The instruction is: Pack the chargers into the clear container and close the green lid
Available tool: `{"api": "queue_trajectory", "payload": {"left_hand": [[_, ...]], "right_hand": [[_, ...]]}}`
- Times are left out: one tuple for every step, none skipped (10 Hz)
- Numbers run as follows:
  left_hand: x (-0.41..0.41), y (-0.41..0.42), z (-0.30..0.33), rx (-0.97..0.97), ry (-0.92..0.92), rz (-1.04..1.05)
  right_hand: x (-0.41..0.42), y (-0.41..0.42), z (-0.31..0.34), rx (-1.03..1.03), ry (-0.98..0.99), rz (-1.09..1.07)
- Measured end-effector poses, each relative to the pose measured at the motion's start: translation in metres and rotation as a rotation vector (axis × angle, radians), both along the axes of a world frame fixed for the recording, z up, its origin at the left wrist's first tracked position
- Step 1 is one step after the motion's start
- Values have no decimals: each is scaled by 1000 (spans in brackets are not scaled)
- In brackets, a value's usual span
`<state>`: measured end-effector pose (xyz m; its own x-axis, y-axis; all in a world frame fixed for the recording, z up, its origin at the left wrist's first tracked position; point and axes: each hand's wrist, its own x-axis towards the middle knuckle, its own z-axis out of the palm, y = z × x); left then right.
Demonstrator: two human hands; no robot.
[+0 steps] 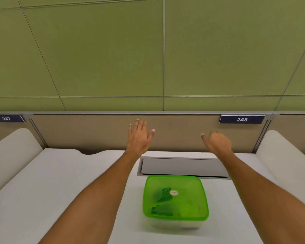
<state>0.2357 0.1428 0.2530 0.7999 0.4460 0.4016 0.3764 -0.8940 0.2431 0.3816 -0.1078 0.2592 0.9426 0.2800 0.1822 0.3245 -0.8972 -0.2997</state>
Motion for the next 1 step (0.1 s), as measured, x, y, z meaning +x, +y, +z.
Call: {"api": "queue_trajectory", "payload": {"left_hand": [[-1, -7, 41, 91, -54, -12]], "right_hand": [[0, -3, 44, 39, -136, 25]]}}
